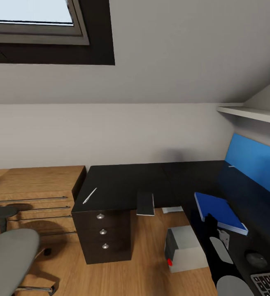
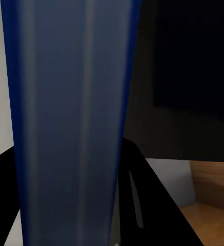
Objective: In the bedroom, organize the workspace by keeping the computer under the desk, ensuring the monitor is on the desk, placing the keyboard on the desk next to the monitor, placing the mouse on the desk next to the keyboard, moving the folder from the swivel chair onto the desk next to the mouse, stacking the notebook on top of the folder with the pen on top of the notebook, and positioning the swivel chair next to the desk.
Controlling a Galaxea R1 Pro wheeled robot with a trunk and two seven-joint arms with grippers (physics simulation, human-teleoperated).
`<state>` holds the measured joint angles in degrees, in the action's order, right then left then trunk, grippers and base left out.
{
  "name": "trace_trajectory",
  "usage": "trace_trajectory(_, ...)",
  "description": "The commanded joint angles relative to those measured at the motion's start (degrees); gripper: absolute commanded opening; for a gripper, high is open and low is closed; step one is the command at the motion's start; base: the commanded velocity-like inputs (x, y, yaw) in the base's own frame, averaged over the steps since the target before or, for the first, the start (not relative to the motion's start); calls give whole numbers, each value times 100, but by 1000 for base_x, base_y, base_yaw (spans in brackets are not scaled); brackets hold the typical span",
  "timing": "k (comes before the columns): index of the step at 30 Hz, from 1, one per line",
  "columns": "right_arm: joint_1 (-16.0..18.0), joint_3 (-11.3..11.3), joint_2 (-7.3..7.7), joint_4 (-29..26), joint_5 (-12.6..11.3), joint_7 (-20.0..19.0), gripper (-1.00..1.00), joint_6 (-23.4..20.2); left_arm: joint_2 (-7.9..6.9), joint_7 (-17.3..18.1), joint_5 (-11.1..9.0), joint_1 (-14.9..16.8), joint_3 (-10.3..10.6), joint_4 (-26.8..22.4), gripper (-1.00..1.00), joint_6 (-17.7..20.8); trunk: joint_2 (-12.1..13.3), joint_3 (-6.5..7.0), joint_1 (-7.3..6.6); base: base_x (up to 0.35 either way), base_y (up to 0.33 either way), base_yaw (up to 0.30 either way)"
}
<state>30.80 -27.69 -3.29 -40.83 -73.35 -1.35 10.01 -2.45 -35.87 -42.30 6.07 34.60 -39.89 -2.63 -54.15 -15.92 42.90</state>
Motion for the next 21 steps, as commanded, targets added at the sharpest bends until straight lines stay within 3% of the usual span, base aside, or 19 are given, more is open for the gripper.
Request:
trace_trajectory(1,5,-10,-5,-4,-59,-15,-100,9,-10,-43,-59,8,47,-6,100,-27,-6,-7,1,43,0,0)
trace_trajectory(21,5,-8,63,-4,-48,161,-100,18,-1,-43,-59,8,55,-6,100,-27,-6,-7,1,4,-31,0)
